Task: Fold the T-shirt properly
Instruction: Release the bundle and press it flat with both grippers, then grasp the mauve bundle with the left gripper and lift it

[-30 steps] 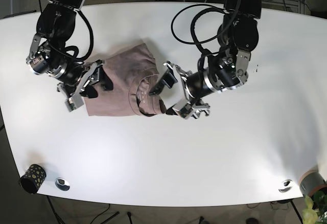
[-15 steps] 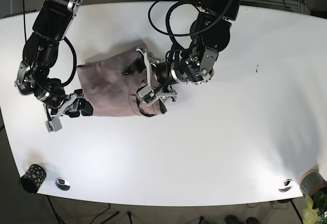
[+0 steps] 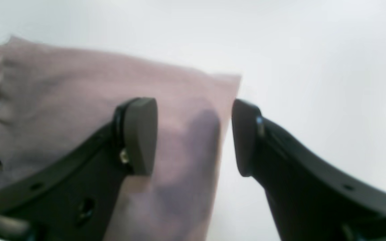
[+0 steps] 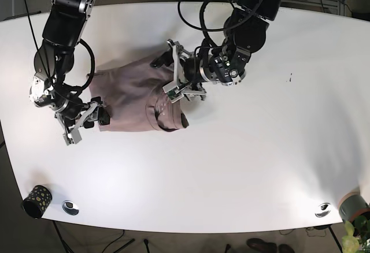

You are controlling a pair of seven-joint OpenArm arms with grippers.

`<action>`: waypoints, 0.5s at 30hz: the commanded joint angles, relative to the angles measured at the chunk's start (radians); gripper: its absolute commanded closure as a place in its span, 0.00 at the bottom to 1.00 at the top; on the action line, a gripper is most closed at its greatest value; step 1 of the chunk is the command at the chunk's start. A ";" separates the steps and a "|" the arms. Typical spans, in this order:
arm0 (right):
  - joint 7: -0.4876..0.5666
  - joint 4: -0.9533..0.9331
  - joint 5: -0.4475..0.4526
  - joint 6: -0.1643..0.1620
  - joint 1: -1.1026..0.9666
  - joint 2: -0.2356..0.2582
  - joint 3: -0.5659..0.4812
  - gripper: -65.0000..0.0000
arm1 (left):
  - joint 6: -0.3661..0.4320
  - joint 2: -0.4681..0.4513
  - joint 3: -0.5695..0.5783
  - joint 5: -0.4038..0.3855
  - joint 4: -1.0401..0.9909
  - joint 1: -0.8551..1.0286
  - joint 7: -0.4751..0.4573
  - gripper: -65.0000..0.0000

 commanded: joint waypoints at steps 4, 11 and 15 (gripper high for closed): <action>0.034 0.014 0.015 0.006 -0.010 0.015 0.005 0.50 | -0.010 -0.063 -0.023 -0.024 -0.029 -0.058 -0.021 0.37; 0.046 0.046 0.019 0.006 -0.079 -0.032 0.004 0.50 | -0.005 -0.115 -0.086 -0.016 -0.033 -0.065 -0.020 0.37; 0.038 0.142 0.020 0.006 -0.137 -0.074 0.004 0.50 | -0.010 -0.140 -0.110 -0.016 -0.033 -0.101 -0.018 0.37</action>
